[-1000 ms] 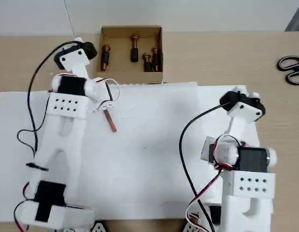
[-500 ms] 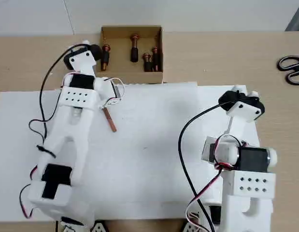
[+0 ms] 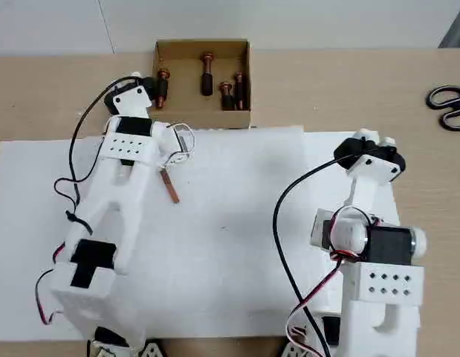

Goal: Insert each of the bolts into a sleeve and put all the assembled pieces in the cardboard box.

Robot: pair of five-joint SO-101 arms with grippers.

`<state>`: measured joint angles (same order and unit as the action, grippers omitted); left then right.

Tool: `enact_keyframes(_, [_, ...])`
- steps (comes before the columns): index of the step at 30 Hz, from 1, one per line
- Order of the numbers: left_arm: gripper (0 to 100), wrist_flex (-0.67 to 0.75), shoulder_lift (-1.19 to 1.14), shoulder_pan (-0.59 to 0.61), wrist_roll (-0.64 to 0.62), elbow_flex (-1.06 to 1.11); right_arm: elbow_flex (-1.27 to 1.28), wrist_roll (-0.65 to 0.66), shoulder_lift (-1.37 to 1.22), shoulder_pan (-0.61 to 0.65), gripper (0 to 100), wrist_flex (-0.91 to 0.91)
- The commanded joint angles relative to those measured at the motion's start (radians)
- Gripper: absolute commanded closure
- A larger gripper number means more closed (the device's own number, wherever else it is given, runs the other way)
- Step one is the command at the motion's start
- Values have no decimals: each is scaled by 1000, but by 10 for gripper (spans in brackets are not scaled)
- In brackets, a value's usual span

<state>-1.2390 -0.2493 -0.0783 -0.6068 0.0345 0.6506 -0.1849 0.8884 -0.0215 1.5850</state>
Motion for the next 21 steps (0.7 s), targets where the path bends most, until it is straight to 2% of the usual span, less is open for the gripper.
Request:
enact_keyframes(1, [852,17,8,26,-3,-36,-6,12,13,-10,996,-21])
enact_keyframes(8, [852,-23,8,61,-3,-35,-6,12,13,-10,996,-58])
enact_keyframes(21, [852,3,-74,63,-3,-35,-6,12,15,-10,996,-54])
